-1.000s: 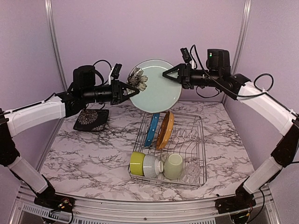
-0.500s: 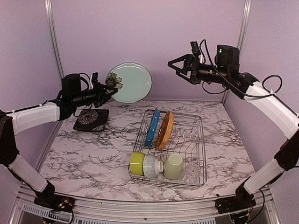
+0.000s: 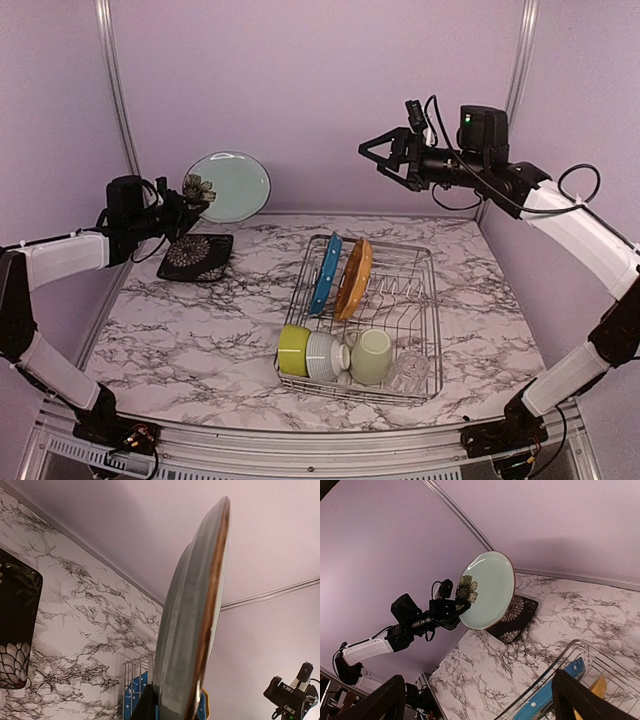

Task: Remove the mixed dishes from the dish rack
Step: Place the plate on the plate.

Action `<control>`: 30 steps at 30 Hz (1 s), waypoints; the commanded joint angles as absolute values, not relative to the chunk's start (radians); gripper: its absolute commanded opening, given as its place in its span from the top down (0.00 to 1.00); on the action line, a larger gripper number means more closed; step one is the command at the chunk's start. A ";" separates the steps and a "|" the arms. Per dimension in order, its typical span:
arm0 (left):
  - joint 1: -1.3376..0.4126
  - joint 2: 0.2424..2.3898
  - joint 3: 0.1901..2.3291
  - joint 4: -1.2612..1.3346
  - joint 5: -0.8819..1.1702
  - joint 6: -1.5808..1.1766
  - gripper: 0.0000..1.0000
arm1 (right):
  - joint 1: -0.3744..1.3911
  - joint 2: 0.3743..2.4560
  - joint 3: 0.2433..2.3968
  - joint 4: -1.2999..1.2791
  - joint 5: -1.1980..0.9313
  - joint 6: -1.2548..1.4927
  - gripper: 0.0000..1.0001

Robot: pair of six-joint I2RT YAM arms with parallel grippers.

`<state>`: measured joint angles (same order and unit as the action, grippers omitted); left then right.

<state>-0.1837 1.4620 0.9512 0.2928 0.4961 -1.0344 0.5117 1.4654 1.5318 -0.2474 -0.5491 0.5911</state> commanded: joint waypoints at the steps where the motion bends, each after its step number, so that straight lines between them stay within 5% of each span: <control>1: -0.135 1.399 0.946 0.392 0.499 -1.030 1.00 | 0.504 1.428 1.505 -0.252 -0.534 0.589 0.02; 30: 0.056 1.749 0.902 0.449 0.517 -1.038 1.00 | 0.503 1.366 1.433 -0.285 -0.493 0.616 0.02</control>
